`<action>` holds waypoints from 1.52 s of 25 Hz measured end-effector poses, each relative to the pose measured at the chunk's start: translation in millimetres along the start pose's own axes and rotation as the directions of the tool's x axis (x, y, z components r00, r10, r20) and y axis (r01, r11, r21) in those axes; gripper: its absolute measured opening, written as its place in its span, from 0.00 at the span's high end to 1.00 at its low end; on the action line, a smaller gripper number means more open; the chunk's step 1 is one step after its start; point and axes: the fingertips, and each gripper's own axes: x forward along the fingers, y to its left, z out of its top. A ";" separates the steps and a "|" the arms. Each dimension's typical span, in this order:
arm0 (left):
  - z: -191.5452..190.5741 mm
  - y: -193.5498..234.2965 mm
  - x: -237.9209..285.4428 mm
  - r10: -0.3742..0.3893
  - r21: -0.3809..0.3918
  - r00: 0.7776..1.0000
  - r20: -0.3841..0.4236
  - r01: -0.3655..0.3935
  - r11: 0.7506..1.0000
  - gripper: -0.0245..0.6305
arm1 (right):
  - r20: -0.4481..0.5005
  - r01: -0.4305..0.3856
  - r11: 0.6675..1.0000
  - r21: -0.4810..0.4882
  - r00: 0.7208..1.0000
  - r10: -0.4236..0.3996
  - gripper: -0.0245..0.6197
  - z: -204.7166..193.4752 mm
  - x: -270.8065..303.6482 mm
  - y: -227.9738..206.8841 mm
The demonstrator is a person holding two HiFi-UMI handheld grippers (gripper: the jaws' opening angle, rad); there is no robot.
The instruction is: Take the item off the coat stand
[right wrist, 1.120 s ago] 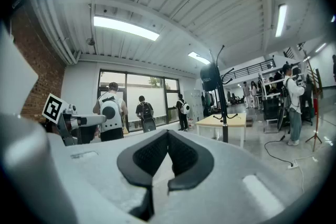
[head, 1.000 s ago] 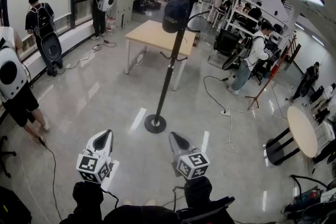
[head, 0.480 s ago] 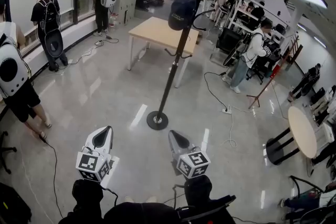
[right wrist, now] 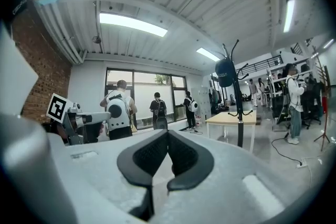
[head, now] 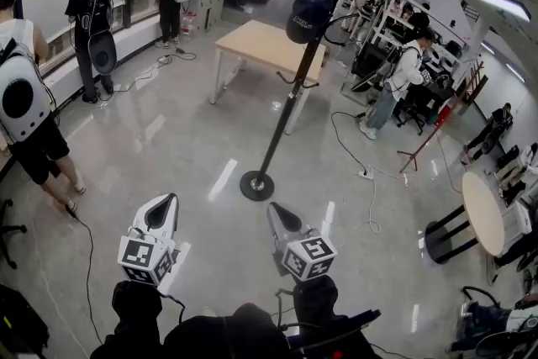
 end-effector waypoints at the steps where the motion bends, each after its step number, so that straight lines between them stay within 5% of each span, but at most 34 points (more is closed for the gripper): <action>1: -3.5 5.6 -1.7 0.012 -0.001 1.000 -0.003 -0.012 1.000 0.96 | -0.001 -0.001 1.000 0.004 1.000 0.001 0.96 -1.6 1.6 2.9; 19: -7.1 55.7 37.2 0.011 -0.006 1.000 -0.015 -0.011 1.000 0.96 | 0.018 0.005 1.000 0.023 1.000 -0.006 0.96 -8.4 79.1 -12.7; 38: -4.2 108.4 185.1 -0.019 -0.008 1.000 0.004 0.019 1.000 0.96 | 0.033 -0.005 1.000 0.011 0.999 0.005 0.96 34.2 203.1 -105.7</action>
